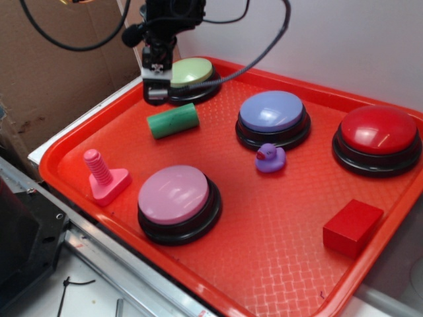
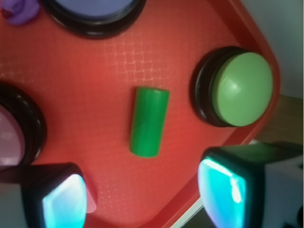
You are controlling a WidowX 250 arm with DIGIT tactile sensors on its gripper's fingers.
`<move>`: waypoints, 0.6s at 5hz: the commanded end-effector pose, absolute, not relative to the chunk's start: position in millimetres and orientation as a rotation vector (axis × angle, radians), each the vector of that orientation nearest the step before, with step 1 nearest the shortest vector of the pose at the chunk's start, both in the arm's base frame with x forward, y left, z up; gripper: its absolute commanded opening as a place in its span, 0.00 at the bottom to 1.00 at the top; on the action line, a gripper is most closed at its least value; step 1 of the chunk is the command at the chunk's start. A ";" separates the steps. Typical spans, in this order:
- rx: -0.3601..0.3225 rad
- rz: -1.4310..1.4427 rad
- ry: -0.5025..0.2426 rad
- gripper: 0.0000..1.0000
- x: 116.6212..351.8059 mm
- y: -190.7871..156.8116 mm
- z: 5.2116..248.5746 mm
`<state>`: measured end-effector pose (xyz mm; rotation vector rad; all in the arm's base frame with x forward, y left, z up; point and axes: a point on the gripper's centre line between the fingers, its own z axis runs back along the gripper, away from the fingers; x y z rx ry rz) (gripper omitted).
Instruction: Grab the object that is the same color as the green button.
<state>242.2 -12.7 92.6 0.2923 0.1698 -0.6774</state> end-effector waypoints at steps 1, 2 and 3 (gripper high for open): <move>0.225 -0.562 0.153 1.00 254.6 14.4 66.4; 0.152 -0.524 0.139 1.00 262.6 27.4 58.9; 0.123 -0.548 0.174 1.00 260.9 24.3 40.2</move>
